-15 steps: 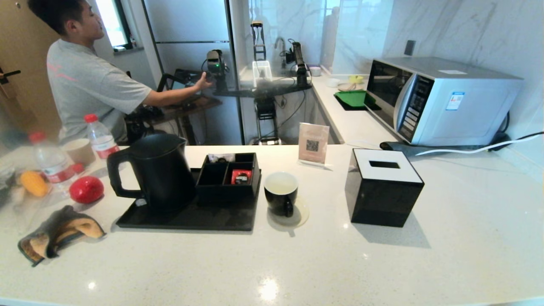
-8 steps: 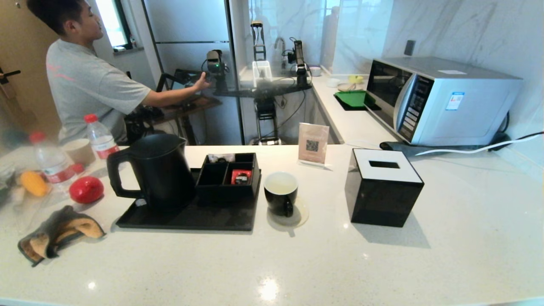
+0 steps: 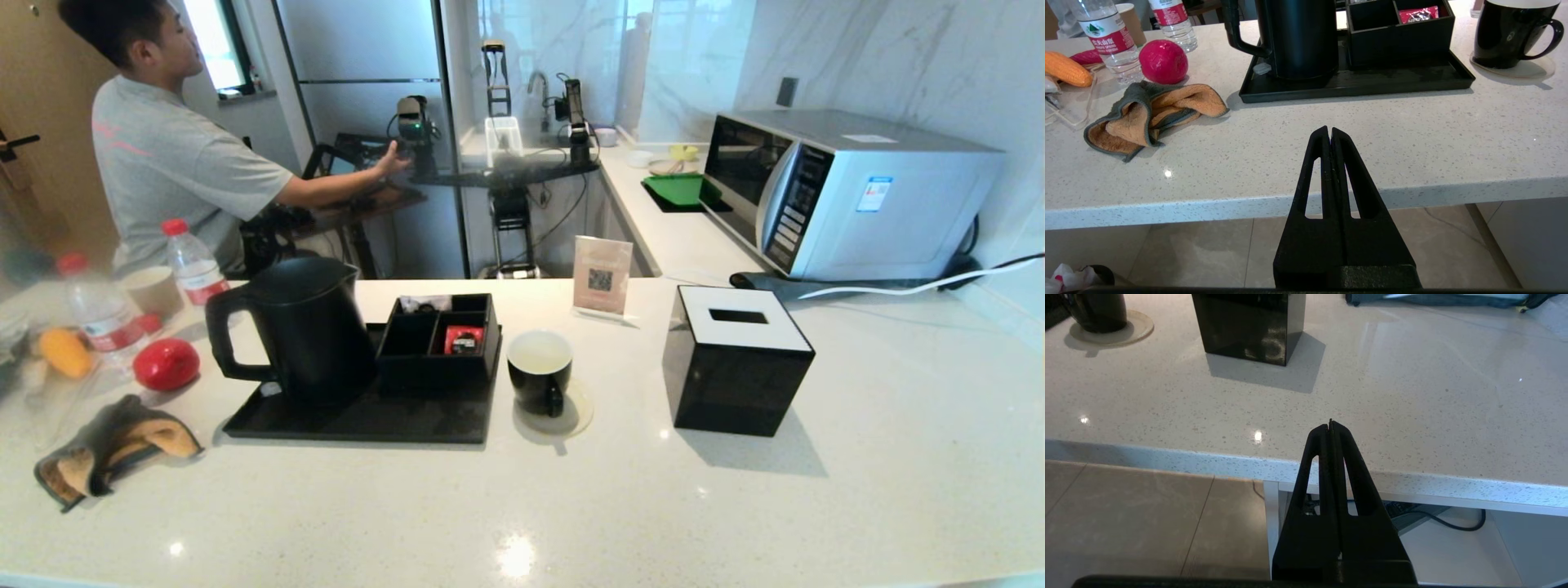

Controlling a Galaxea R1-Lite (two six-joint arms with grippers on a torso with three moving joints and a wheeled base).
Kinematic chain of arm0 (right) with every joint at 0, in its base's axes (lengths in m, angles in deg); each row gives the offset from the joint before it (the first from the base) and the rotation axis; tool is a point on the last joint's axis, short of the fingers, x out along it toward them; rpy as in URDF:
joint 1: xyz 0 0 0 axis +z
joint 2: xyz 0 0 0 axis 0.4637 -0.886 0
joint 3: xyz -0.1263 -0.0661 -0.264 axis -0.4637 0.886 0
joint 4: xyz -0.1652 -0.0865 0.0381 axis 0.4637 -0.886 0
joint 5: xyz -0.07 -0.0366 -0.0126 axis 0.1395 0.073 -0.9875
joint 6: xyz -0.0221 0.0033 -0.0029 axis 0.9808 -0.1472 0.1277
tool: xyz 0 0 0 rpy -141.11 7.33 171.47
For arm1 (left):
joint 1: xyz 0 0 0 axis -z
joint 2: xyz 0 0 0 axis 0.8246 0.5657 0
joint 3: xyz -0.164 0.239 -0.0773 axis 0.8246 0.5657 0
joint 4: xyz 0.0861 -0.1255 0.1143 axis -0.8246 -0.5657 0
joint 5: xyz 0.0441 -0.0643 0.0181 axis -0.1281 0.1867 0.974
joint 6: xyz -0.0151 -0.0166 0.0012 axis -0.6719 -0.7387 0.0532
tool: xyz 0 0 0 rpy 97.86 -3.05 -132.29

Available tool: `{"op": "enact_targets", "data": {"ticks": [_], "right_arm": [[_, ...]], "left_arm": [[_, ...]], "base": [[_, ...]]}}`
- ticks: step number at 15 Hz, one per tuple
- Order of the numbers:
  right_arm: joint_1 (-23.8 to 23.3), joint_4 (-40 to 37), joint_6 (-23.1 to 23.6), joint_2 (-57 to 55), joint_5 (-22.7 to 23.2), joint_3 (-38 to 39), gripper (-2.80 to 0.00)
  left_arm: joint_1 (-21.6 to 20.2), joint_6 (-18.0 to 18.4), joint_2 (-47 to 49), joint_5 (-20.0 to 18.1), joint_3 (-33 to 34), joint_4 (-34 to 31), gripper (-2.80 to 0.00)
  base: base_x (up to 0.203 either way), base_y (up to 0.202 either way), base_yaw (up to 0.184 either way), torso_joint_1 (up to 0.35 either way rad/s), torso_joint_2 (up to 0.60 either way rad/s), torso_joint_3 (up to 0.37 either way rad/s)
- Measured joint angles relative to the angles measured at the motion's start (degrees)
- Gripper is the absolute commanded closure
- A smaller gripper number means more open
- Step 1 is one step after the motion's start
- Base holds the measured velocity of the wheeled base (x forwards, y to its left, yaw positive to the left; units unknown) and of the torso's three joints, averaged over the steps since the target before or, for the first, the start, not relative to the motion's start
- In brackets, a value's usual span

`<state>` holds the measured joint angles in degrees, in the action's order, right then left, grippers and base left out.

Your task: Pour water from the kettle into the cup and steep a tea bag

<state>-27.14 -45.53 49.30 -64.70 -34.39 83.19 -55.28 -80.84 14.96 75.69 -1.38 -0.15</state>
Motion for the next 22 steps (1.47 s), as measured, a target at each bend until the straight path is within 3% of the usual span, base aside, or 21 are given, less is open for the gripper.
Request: {"op": "enact_targets", "data": {"ticks": [22], "right_arm": [[-0.02,1.44,-1.74,3.13,0.0,0.24,0.0]], "left_arm": [[0.0,-0.2,0.0,0.02,0.0,0.0,0.0]], "base": [[0.0,0.0,0.0,0.0,0.0,0.0]]}}
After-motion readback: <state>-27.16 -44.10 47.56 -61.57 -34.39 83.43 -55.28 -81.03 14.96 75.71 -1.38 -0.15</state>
